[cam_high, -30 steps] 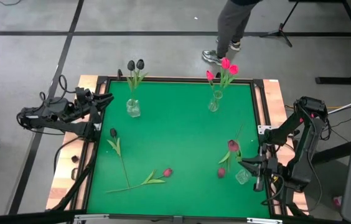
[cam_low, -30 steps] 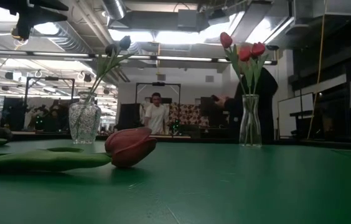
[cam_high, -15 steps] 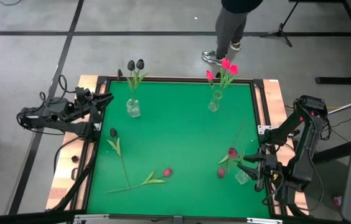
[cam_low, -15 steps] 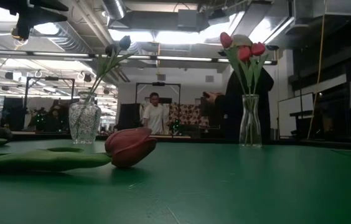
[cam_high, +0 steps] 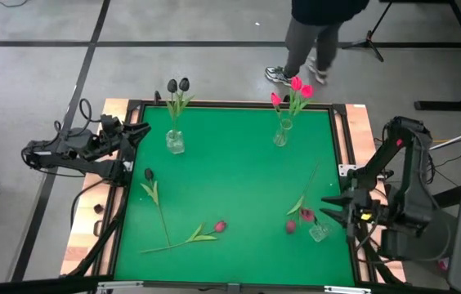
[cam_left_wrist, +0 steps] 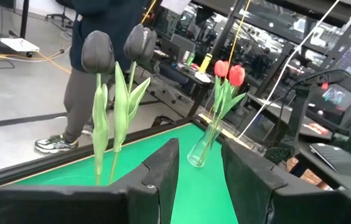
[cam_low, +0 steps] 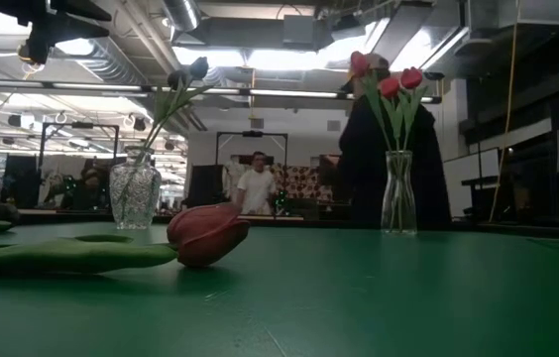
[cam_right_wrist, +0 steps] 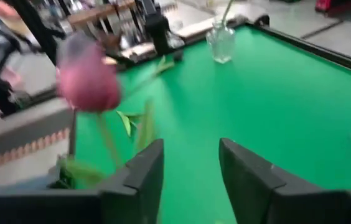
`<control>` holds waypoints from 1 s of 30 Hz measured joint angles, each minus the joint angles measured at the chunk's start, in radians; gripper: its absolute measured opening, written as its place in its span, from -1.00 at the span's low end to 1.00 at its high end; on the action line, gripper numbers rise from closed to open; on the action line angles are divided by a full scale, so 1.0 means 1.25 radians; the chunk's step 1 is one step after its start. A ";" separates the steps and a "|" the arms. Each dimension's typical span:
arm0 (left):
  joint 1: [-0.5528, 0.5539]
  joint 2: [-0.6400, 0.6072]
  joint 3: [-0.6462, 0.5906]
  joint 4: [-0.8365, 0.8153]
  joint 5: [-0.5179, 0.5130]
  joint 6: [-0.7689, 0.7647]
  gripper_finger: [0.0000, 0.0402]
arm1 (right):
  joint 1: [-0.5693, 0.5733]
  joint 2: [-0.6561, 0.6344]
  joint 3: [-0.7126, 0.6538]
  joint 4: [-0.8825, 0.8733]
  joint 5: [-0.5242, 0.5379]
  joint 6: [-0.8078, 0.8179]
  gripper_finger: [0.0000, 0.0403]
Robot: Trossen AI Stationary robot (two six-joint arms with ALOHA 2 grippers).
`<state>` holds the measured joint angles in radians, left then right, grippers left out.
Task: Sort flowers into vase by color
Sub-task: Put the right red flower into the bottom transparent vase
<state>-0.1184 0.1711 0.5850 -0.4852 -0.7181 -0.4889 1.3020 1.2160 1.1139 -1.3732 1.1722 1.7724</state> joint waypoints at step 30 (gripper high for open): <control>0.000 0.495 -0.010 0.126 0.251 -0.139 -0.41 | -0.371 -0.044 0.185 -0.158 -0.246 -0.379 -0.71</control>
<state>-0.1188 0.7903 0.5720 -0.3281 -0.4045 -0.6629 0.8384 1.1611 1.3457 -1.5704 0.8646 1.2992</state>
